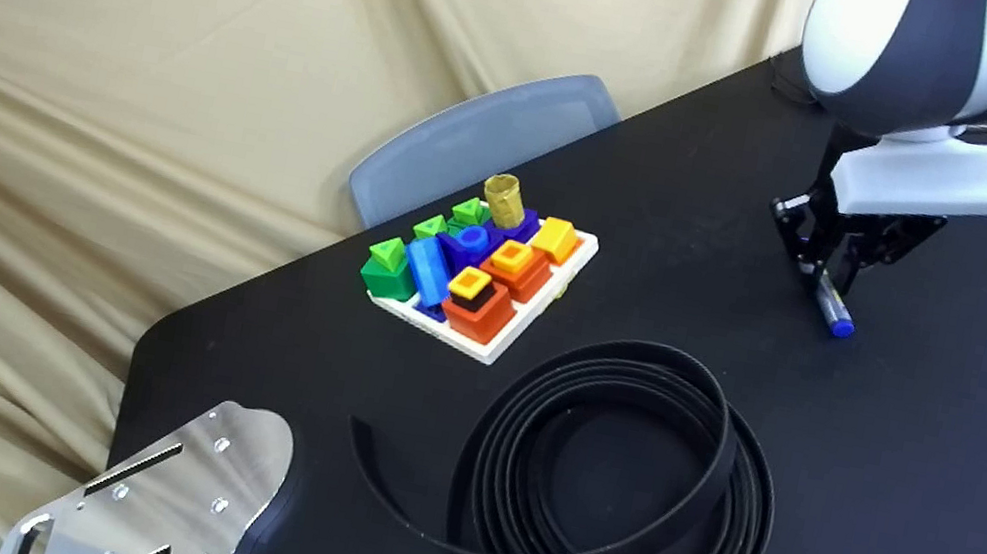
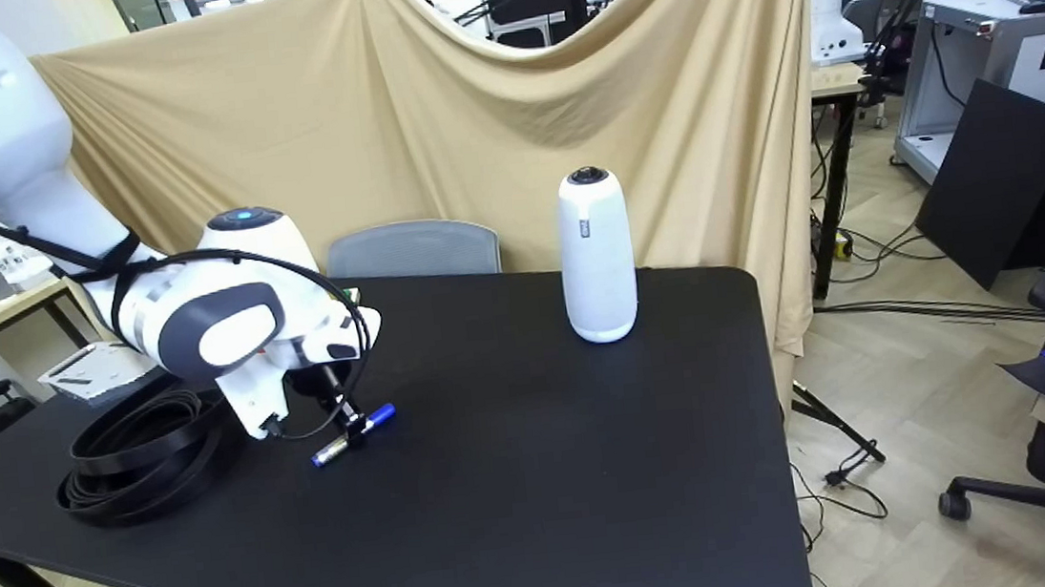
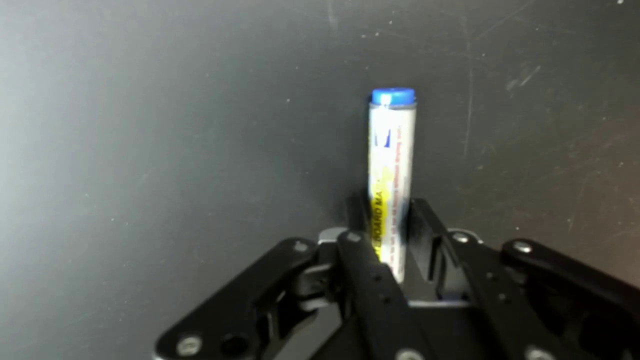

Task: Turn the marker from facing right to the left

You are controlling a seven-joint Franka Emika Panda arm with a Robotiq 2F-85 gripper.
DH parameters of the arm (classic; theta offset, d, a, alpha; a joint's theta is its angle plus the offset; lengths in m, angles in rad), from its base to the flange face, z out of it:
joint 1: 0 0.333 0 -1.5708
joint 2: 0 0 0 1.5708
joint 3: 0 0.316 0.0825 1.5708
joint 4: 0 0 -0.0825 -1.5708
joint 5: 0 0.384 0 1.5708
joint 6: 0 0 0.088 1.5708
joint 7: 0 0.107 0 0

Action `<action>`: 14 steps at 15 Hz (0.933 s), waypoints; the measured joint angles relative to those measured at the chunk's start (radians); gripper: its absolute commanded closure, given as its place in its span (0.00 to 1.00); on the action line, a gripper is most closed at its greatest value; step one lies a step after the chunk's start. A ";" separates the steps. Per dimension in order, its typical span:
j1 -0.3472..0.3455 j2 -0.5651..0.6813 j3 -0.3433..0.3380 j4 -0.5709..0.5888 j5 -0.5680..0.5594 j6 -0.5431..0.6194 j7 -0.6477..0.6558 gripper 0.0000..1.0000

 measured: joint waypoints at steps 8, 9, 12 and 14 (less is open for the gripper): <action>-0.020 0.001 0.016 0.038 -0.068 -0.107 -0.122 0.95; -0.016 0.000 0.013 0.042 -0.104 -0.121 -0.144 0.95; 0.011 -0.001 -0.013 0.048 -0.233 -0.138 -0.187 0.95; 0.035 -0.001 -0.035 0.049 -0.318 -0.139 -0.214 0.95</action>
